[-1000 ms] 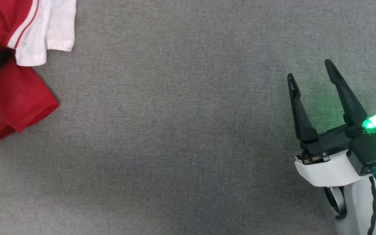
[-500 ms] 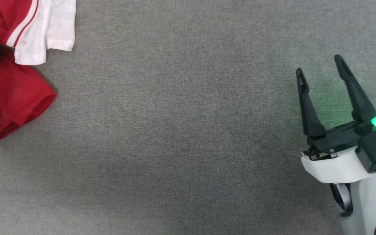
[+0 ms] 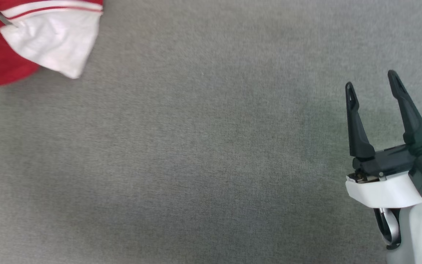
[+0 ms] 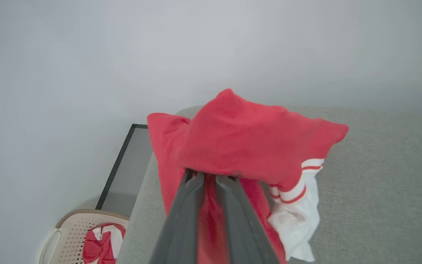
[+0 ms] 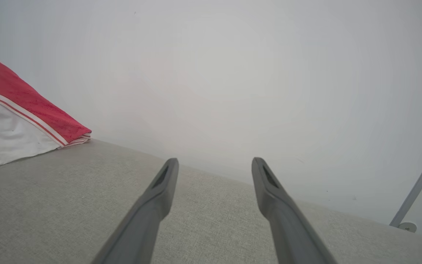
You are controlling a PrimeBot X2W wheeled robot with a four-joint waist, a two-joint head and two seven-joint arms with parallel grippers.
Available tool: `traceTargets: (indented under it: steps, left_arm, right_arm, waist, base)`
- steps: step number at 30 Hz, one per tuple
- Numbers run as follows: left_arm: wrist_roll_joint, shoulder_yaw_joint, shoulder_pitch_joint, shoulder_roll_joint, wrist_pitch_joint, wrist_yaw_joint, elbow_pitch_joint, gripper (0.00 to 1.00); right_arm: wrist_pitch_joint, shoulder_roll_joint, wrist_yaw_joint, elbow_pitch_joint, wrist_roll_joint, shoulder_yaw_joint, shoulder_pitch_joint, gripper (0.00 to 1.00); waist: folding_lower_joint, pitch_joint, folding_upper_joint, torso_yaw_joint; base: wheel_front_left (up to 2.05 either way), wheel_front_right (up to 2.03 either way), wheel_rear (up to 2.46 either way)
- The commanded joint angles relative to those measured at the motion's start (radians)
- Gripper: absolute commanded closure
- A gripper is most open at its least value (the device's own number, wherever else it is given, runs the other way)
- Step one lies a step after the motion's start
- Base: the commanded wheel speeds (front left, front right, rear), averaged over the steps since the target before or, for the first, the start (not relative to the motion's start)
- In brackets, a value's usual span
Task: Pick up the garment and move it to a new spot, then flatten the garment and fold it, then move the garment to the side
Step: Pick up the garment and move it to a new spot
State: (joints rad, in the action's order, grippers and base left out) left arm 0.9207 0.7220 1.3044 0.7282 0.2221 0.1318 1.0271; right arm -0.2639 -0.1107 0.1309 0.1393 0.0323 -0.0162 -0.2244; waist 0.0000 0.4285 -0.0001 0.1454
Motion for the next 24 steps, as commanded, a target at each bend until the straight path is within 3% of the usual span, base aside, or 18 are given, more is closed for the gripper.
traceTargets:
  steps: [1,12,17,24]
  left_arm:
    - [-0.013,0.007,0.020,0.013,-0.016,-0.004,-0.019,1.00]
    - [-0.059,0.038,0.092,0.075,-0.046,-0.005,-0.176,1.00]
    - [-0.051,0.044,0.089,0.097,0.002,-0.014,-0.288,1.00]
    - [-0.039,0.058,0.035,0.143,0.082,-0.062,-0.501,1.00]
  right_arm:
    - [-0.001,0.004,0.000,-0.001,-0.010,0.003,0.012,0.00]
    - [-0.001,0.019,0.000,-0.008,-0.031,0.023,0.056,0.00]
    - [-0.001,0.027,0.000,-0.003,-0.040,0.034,0.078,0.00]
    - [-0.001,0.035,0.000,0.015,-0.049,0.060,0.111,0.00]
  waist:
    - [0.0000,-0.038,0.0001,0.014]
    - [0.0000,-0.168,0.0001,0.040]
    - [0.0000,-0.211,0.0001,0.031]
    - [0.0000,-0.252,0.0001,-0.004]
  base:
    - [0.00,0.00,0.00]
    - [0.00,0.00,0.00]
    - [0.00,0.00,0.00]
    - [0.00,0.00,0.00]
